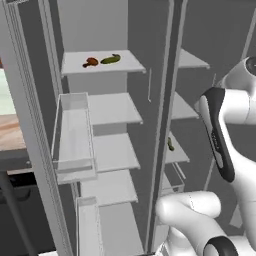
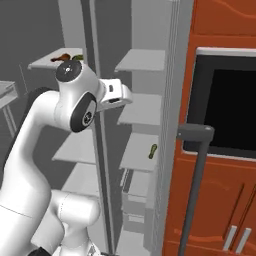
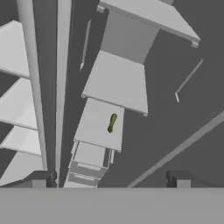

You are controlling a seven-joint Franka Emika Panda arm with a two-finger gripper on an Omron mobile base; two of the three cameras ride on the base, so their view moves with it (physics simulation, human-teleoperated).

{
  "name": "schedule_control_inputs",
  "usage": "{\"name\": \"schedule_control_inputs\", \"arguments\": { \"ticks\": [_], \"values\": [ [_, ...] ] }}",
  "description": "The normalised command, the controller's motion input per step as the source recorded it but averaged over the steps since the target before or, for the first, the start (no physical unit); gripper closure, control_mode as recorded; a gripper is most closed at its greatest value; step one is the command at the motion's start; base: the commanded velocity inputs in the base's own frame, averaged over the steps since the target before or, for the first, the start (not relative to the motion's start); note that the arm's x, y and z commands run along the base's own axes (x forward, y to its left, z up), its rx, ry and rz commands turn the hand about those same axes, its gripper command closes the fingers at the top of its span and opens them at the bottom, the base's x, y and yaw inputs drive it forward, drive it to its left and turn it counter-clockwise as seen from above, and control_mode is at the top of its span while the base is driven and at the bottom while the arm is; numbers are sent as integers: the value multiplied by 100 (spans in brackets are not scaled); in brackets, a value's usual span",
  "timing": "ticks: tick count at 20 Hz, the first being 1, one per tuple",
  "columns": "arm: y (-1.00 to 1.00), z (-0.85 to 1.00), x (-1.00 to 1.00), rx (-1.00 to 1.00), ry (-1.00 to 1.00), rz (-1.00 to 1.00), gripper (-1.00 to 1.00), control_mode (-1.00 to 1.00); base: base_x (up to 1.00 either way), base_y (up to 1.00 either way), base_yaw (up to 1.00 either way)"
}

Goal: Pick up the frozen chicken drumstick from the freezer, place it on any shelf in the fridge, and close the fridge and freezer doors when done.

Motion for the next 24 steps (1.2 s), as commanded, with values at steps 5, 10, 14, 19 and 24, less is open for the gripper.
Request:
{"name": "schedule_control_inputs", "arguments": {
  "ticks": [5,10,14,19,24],
  "values": [
    [0,0,0,0,0,0,-100,100,-91,-25,6],
    [0,0,0,0,0,0,-100,100,-67,0,3],
    [0,0,0,0,0,0,-100,100,-59,25,5],
    [0,0,0,0,0,0,-100,100,-13,21,0],
    [0,0,0,0,0,0,-100,100,0,33,0]
  ]
}}
